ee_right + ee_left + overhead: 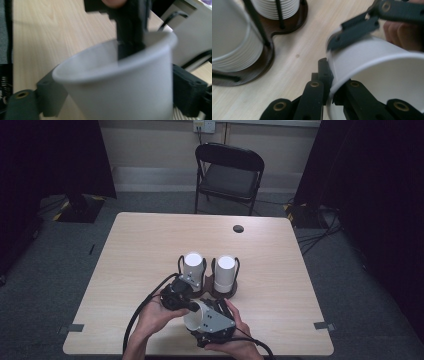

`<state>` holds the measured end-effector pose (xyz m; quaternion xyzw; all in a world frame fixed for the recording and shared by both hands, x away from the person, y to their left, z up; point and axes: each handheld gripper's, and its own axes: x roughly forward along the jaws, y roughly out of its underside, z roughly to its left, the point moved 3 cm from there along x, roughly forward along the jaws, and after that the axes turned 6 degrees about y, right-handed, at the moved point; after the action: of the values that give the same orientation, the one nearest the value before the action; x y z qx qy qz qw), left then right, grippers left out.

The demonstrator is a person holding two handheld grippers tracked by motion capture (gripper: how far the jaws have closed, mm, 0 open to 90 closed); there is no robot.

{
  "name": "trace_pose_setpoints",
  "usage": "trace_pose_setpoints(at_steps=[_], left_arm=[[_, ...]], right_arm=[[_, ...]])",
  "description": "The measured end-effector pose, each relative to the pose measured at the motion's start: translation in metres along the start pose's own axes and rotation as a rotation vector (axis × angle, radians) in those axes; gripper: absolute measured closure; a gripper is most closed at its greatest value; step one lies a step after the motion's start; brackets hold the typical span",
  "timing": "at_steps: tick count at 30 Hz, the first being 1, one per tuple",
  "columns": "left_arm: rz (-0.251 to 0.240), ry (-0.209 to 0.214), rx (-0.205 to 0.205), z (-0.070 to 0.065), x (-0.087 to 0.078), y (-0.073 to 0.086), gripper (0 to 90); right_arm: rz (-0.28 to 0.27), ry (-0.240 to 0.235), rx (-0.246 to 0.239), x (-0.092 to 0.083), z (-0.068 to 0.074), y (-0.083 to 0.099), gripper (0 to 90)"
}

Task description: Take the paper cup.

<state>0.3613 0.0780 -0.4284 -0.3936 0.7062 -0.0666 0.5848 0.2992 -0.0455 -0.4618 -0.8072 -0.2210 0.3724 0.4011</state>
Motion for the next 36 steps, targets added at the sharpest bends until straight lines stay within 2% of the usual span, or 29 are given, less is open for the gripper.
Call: trace_pose_setpoints(at_steps=[4, 8, 13, 21, 25, 28, 31, 36], left_arm=[[-0.003, -0.012, -0.007, 0.0, 0.001, -0.001, 88.4], [-0.026, 0.001, -0.005, -0.001, -0.002, -0.001, 88.4], [-0.015, -0.008, -0.007, 0.0, -0.003, 0.0, 88.2], [-0.065, -0.002, -0.031, 0.003, 0.001, 0.004, 87.7], [-0.091, -0.005, -0.032, 0.003, 0.0, 0.003, 87.2], [-0.117, -0.026, -0.022, 0.003, -0.002, 0.002, 87.3], [-0.135, -0.039, -0.026, 0.003, -0.002, 0.002, 86.9], [-0.164, -0.049, -0.034, 0.003, -0.004, 0.003, 84.3]], right_arm=[[-0.024, 0.016, -0.005, 0.001, 0.002, -0.004, 19.5], [-0.047, 0.031, -0.001, -0.003, 0.0, -0.006, 20.2], [-0.047, 0.035, -0.01, -0.002, 0.001, -0.007, 21.1], [-0.037, 0.048, -0.008, 0.0, 0.001, -0.003, 22.4], [-0.042, 0.058, 0.012, -0.001, -0.001, -0.002, 22.9], [-0.045, 0.078, 0.024, -0.002, -0.004, -0.003, 23.2], [-0.042, 0.082, 0.067, -0.002, -0.008, -0.002, 23.3], [-0.034, 0.092, 0.075, -0.002, -0.01, -0.002, 23.5]])
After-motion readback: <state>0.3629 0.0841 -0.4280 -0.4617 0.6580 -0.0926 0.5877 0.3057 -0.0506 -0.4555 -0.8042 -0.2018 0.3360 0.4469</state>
